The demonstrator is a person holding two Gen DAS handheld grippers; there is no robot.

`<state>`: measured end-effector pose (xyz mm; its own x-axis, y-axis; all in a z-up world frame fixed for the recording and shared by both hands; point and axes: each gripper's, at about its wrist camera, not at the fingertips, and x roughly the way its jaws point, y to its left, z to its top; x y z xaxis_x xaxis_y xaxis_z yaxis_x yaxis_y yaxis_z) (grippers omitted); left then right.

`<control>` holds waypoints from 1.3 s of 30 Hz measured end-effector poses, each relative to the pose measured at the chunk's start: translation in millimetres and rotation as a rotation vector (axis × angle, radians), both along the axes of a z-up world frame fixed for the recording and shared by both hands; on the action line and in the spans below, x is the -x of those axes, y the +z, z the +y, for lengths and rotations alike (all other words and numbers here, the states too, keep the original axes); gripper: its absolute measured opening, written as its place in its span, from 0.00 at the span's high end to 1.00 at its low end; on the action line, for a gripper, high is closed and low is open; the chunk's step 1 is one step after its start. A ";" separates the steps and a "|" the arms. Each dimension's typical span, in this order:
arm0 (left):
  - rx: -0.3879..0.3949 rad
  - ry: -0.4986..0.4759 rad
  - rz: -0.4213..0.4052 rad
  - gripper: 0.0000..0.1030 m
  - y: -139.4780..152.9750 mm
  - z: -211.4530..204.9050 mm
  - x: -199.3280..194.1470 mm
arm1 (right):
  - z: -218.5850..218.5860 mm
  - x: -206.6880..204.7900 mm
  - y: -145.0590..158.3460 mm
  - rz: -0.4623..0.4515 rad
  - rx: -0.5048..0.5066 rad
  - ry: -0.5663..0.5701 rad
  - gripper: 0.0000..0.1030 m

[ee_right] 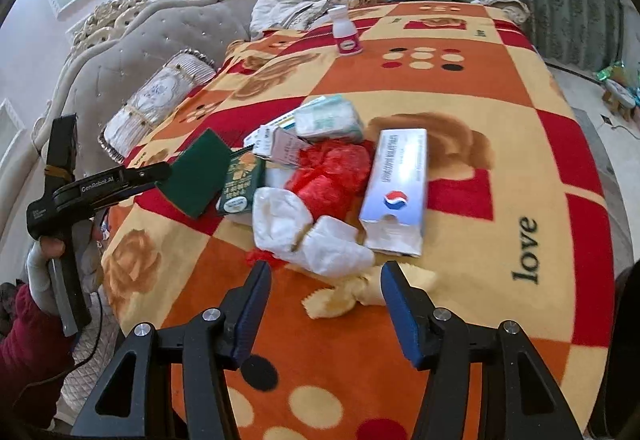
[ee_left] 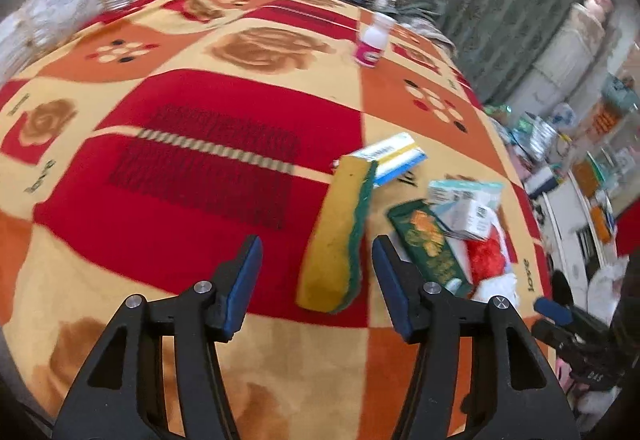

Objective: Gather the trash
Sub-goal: 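Grasp the green-and-yellow sponge with the left tool while the right tool grasps the green snack packet, then carry the sponge and snack packet in both tools over the black bin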

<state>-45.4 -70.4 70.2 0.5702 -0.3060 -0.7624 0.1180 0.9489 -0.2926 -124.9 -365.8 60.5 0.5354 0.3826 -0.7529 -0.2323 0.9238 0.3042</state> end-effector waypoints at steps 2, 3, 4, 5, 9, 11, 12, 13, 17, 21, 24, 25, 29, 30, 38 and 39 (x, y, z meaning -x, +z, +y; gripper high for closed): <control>-0.028 -0.029 -0.008 0.46 -0.9 -12.2 -2.2 | 3.6 -1.8 0.5 -0.001 0.002 0.003 0.46; -0.042 -0.034 -0.007 0.46 -1.9 -16.3 -3.8 | 5.8 -3.2 0.8 0.000 0.004 0.006 0.46; -0.062 -0.034 -0.005 0.46 -3.9 -21.0 -6.4 | 8.4 -4.5 1.1 0.002 0.003 0.009 0.46; -0.079 -0.033 -0.001 0.46 -6.4 -24.8 -10.0 | 9.7 -5.5 1.8 0.002 0.003 0.013 0.46; -0.133 -0.048 -0.007 0.49 -14.0 -32.9 -15.7 | 20.7 -9.6 5.8 0.000 0.004 0.034 0.46; -0.121 -0.033 0.010 0.80 -16.8 -27.2 -17.0 | 27.5 -12.7 9.5 0.000 -0.012 0.048 0.46; -0.110 -0.027 0.021 0.80 -17.2 -23.0 -17.2 | 33.9 -14.8 12.6 -0.002 -0.021 0.064 0.46; -0.092 -0.019 0.023 0.80 -15.9 -17.5 -16.0 | 40.6 -16.7 15.1 -0.005 -0.022 0.080 0.46; -0.063 0.018 -0.009 0.80 -2.1 6.8 -2.3 | 76.8 -34.9 20.4 -0.009 -0.014 0.149 0.46; -0.049 0.033 -0.006 0.80 1.2 20.7 8.7 | 113.0 -61.9 13.0 0.006 0.032 0.188 0.46; -0.035 0.031 0.007 0.80 -3.1 24.4 14.8 | 131.1 -81.7 -0.2 0.011 0.134 0.176 0.46; -0.037 0.031 0.012 0.80 -6.0 23.9 16.6 | 135.6 -88.6 -5.8 0.010 0.179 0.162 0.46; -0.028 0.022 0.029 0.80 -13.7 21.2 18.1 | 137.5 -100.7 -19.7 0.021 0.227 0.154 0.49; -0.028 0.023 0.031 0.80 -15.3 20.3 17.9 | 136.9 -99.5 -20.6 0.008 0.243 0.150 0.57; -0.017 0.031 0.015 0.80 -9.4 18.0 24.1 | 120.2 -74.9 -2.1 -0.026 0.162 0.151 0.63; -0.016 0.032 0.007 0.80 -5.9 17.4 26.5 | 119.1 -68.7 2.3 -0.034 0.146 0.159 0.63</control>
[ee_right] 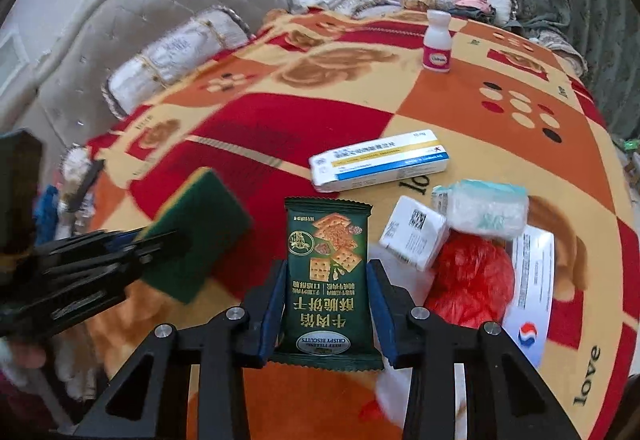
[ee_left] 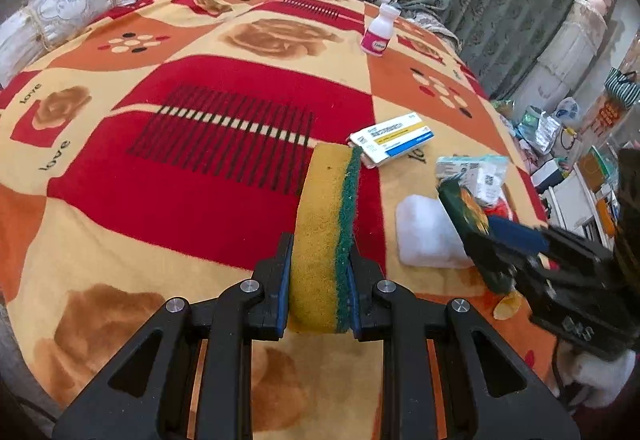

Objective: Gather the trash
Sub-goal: 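Carry the sponge and snack packet in both tools over the black bin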

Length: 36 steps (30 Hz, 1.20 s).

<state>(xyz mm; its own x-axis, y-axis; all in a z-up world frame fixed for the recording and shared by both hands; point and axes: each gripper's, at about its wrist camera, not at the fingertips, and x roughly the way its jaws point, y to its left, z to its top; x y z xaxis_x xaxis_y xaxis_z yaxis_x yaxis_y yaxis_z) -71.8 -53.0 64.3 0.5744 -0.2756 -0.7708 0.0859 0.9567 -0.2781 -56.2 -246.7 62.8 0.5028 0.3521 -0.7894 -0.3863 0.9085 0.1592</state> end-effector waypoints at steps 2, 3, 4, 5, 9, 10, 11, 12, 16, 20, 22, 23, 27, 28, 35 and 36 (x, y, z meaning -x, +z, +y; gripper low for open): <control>0.004 -0.002 -0.012 0.80 5.7 -1.5 3.5 | -1.1 11.8 7.2 -0.010 -0.026 0.015 0.63; 0.005 -0.003 -0.016 0.80 7.8 -2.8 5.1 | -3.0 19.2 10.3 -0.011 -0.043 0.019 0.63; 0.004 -0.006 -0.022 0.80 10.4 -5.1 7.4 | -4.0 24.1 11.9 -0.010 -0.059 0.020 0.63; 0.003 -0.011 -0.028 0.80 13.2 -8.1 9.6 | -5.7 29.8 13.5 -0.006 -0.081 0.022 0.63; -0.009 -0.035 -0.054 0.80 22.7 -21.8 19.1 | -9.9 50.1 21.9 -0.017 -0.117 0.039 0.63; -0.012 -0.041 -0.060 0.80 25.3 -25.3 21.3 | -12.2 55.9 25.6 -0.028 -0.120 0.039 0.63; -0.011 -0.048 -0.066 0.80 28.1 -29.1 23.6 | -15.3 60.5 28.7 -0.039 -0.121 0.037 0.63; -0.009 -0.055 -0.073 0.80 31.4 -34.0 26.4 | -20.1 67.1 33.3 -0.056 -0.118 0.029 0.63; -0.004 -0.091 -0.095 0.80 42.4 -55.6 35.8 | -42.8 81.5 43.1 -0.084 -0.118 -0.012 0.63; -0.007 -0.137 -0.113 0.80 51.9 -81.0 42.6 | -71.9 92.2 47.5 -0.098 -0.112 -0.069 0.63; -0.008 -0.162 -0.123 0.80 56.3 -95.5 45.6 | -89.3 99.7 48.1 -0.103 -0.109 -0.102 0.63; -0.010 -0.174 -0.126 0.80 57.8 -102.6 46.9 | -96.1 102.3 48.3 -0.104 -0.108 -0.116 0.63; -0.011 -0.223 -0.132 0.80 62.0 -130.5 51.0 | -125.4 113.5 50.2 -0.113 -0.104 -0.177 0.63; -0.011 -0.236 -0.134 0.80 62.9 -138.4 52.2 | -132.4 116.1 51.4 -0.116 -0.104 -0.188 0.63; -0.002 -0.329 -0.142 0.80 69.1 -193.6 61.5 | -182.1 136.6 53.9 -0.132 -0.096 -0.290 0.63; -0.001 -0.337 -0.142 0.80 69.1 -199.0 62.6 | -189.9 139.2 53.7 -0.133 -0.095 -0.307 0.63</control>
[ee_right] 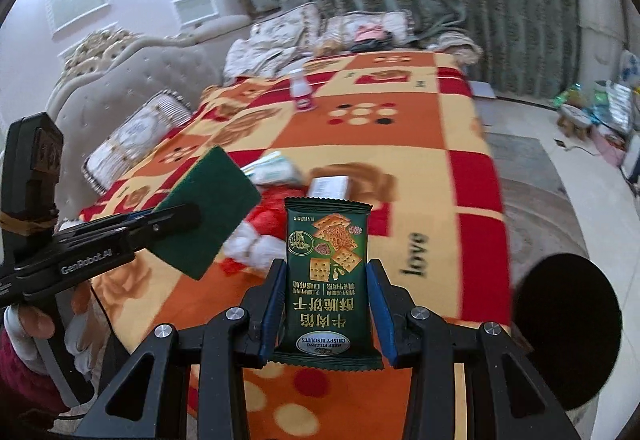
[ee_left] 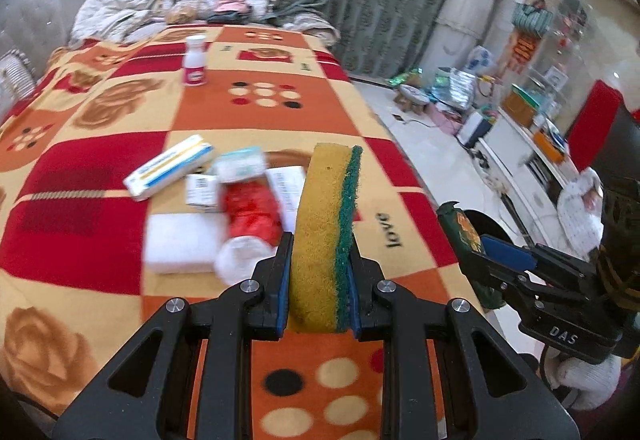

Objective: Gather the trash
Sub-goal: 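Carry the sponge and snack packet in both tools over the black bin, then open both tools to drop the sponge and snack packet into the bin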

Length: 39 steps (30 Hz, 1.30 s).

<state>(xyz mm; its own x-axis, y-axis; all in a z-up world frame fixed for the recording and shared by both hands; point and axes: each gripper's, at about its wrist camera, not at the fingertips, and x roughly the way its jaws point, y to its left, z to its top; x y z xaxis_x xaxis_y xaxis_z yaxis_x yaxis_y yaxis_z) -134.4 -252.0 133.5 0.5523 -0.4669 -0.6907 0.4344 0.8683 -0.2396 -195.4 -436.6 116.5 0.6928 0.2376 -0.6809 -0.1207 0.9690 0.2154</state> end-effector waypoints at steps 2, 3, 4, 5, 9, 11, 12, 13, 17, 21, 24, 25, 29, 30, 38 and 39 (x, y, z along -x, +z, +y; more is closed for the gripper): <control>0.003 -0.024 0.006 0.80 -0.7 -15.0 1.4 | -14.7 4.7 -1.0 0.001 0.000 -0.031 0.63; 0.004 -0.034 0.011 0.80 -1.8 -21.2 1.8 | -22.3 7.0 -1.8 0.003 0.000 -0.046 0.63; 0.005 -0.045 0.017 0.80 -3.0 -28.4 2.2 | -30.1 9.4 -2.7 0.006 0.002 -0.061 0.63; 0.008 -0.056 0.024 0.80 -4.1 -36.3 2.5 | -38.2 12.1 -3.7 0.008 0.004 -0.079 0.63; 0.018 -0.105 0.046 0.80 -8.1 -67.3 4.4 | -68.5 21.1 -8.3 0.021 -0.005 -0.146 0.63; 0.015 -0.135 0.050 0.80 -9.4 -84.5 7.5 | -81.8 25.8 -10.7 0.025 -0.016 -0.173 0.63; 0.013 -0.148 0.050 0.80 -9.9 -91.3 9.4 | -87.8 27.9 -12.0 0.027 -0.020 -0.185 0.63; 0.012 -0.162 0.051 0.80 -10.9 -99.1 10.6 | -94.3 29.9 -13.8 0.030 -0.022 -0.197 0.63; 0.009 -0.215 0.067 0.80 -14.3 -131.6 15.5 | -115.9 35.8 -18.5 0.040 -0.025 -0.239 0.63; 0.001 -0.250 0.077 0.80 -20.1 -156.9 17.6 | -140.6 39.9 -25.9 0.060 -0.029 -0.288 0.63; -0.009 -0.273 0.091 0.80 -27.1 -177.2 17.7 | -155.1 42.3 -32.7 0.075 -0.032 -0.317 0.63; -0.010 -0.281 0.094 0.80 -29.2 -183.8 18.3 | -161.0 43.1 -35.9 0.083 -0.035 -0.330 0.63; -0.013 -0.310 0.110 0.80 -36.8 -205.5 17.9 | -181.7 47.1 -50.1 0.112 -0.050 -0.369 0.63; -0.012 -0.318 0.115 0.80 -38.5 -211.1 17.5 | -186.4 47.5 -54.2 0.122 -0.051 -0.377 0.63; 0.012 -0.358 0.171 0.80 -54.7 -241.2 9.1 | -219.5 46.4 -77.2 0.169 -0.081 -0.436 0.63; 0.020 -0.360 0.182 0.80 -56.6 -244.3 8.1 | -224.0 45.6 -80.0 0.175 -0.084 -0.444 0.63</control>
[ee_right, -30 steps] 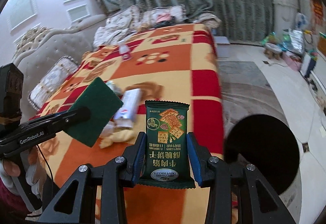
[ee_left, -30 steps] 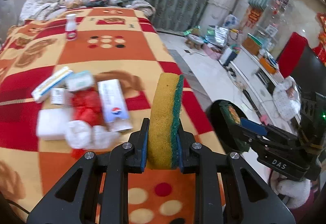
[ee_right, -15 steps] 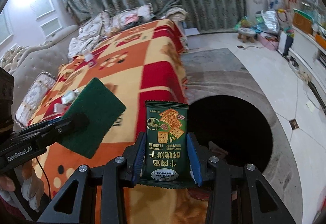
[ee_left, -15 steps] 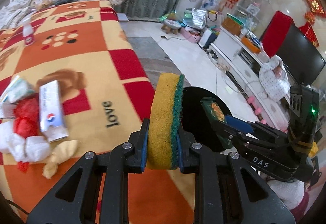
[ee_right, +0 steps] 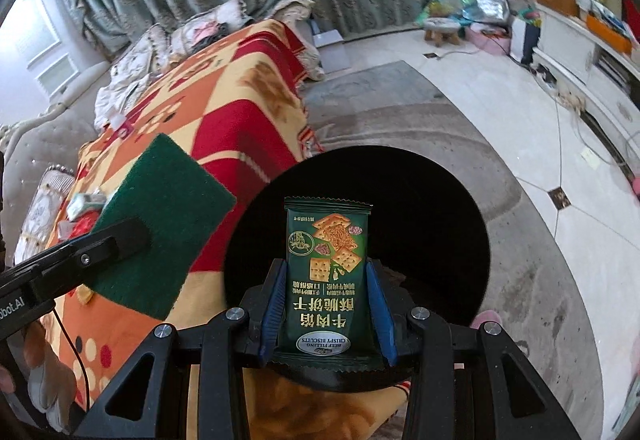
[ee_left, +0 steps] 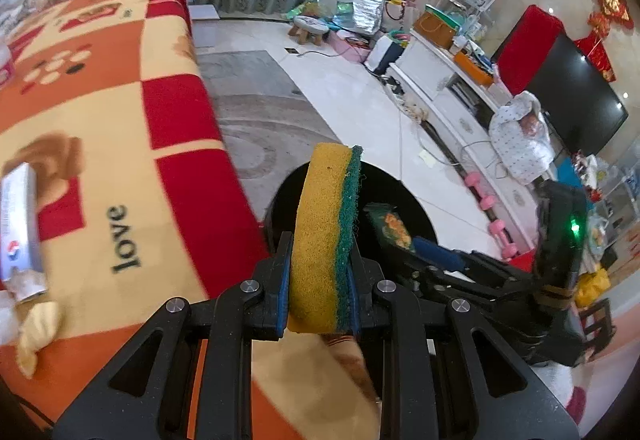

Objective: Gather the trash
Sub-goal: 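Open both tools to drop the sponge and snack packet into the bin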

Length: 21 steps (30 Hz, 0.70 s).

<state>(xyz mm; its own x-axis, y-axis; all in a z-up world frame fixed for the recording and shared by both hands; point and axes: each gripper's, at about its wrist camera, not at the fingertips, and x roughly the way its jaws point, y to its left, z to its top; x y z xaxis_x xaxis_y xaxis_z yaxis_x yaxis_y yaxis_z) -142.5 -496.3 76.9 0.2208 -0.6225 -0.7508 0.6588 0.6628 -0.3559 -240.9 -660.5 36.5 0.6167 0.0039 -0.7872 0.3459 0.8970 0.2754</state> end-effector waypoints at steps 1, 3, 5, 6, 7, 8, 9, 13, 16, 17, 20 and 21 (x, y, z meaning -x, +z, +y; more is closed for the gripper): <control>0.005 0.003 0.013 0.80 -2.2 -2.4 -1.9 | -3.0 -0.8 -2.2 0.003 -0.003 -0.007 0.63; 0.014 0.012 0.032 0.80 -7.0 -6.9 -6.1 | -9.6 -2.1 -7.9 0.011 -0.017 -0.023 0.63; 0.015 0.008 0.041 0.78 -10.3 -10.4 -6.9 | -11.4 -5.5 -12.0 0.017 -0.026 -0.032 0.63; 0.018 0.004 0.046 0.77 -11.8 -11.4 -7.2 | -12.8 -7.1 -14.4 0.022 -0.027 -0.039 0.63; 0.021 0.000 0.052 0.69 -13.3 -12.2 -7.7 | -13.1 -8.2 -15.6 0.025 -0.028 -0.041 0.63; 0.024 -0.001 0.058 0.63 -14.4 -12.2 -8.1 | -13.0 -9.3 -17.7 0.028 -0.031 -0.041 0.60; 0.029 0.000 0.063 0.51 -15.0 -11.6 -8.3 | -12.7 -10.2 -19.6 0.031 -0.035 -0.041 0.57; 0.036 0.011 0.064 0.45 -12.5 -5.8 -9.0 | -10.4 -10.0 -23.0 0.039 -0.042 -0.047 0.56; 0.021 0.031 0.057 0.45 -10.8 2.6 -9.5 | -9.3 -7.6 -23.8 0.044 -0.051 -0.055 0.56; 0.013 0.037 0.053 0.45 -10.1 6.0 -9.4 | -8.2 -6.9 -23.7 0.043 -0.053 -0.055 0.56; -0.005 0.060 0.036 0.45 -6.7 16.5 -7.5 | -2.9 -5.3 -21.3 0.045 -0.048 -0.046 0.56; -0.015 0.070 0.028 0.45 -5.1 20.0 -6.7 | -0.7 -4.7 -20.0 0.043 -0.046 -0.042 0.56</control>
<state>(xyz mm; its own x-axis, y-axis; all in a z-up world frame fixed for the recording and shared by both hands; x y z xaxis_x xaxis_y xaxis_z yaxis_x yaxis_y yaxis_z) -135.8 -476.2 71.8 0.2423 -0.5952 -0.7662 0.6006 0.7122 -0.3633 -236.3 -661.3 16.4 0.5825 0.0161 -0.8127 0.3950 0.8682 0.3003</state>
